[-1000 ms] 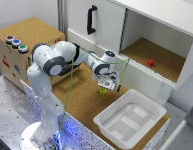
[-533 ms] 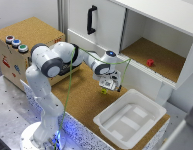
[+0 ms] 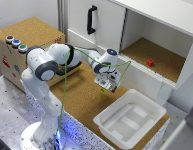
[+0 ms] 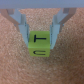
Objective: Rotate the yellow block 90 degrees to the right
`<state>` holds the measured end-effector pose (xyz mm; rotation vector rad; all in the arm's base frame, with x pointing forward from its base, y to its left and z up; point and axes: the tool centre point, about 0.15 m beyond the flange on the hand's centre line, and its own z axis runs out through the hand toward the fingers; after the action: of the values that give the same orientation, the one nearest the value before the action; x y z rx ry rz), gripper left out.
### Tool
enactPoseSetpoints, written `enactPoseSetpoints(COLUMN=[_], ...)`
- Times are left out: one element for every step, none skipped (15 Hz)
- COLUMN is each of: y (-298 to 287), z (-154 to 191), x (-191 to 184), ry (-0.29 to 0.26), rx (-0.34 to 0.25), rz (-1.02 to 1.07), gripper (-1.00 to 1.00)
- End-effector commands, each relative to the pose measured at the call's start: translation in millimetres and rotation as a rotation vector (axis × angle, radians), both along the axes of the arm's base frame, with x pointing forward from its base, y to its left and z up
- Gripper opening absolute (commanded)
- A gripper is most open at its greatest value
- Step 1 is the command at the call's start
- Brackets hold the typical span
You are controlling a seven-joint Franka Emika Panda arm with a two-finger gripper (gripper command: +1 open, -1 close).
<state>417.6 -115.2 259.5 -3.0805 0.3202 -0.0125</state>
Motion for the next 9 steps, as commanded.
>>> enactPoseSetpoints(y=[16.1,16.2,14.4,13.0,11.9,9.8,4.4,1.0,-3.6], z=[-12.8,-12.6,-9.2,-7.9,-6.0,-5.9,-6.5,-8.1,-9.3], x=[23.1,23.5,23.4,21.4,17.6,13.7,7.9,4.6,-1.3], ry=[0.040,0.034,0.021,0.005,-0.018,-0.035,-0.055,-0.062,-0.075], rx=[-0.151,-0.161,-0.178,-0.182,-0.192,-0.185,-0.141,-0.118,-0.086], rz=[-0.415,-0.499,-0.577,-0.649,-0.730,-0.801,-0.888,-0.938,-1.005], gripper=[-1.00,-1.00,-1.00,-1.00,-1.00,-1.00,-1.00,-1.00,-1.00])
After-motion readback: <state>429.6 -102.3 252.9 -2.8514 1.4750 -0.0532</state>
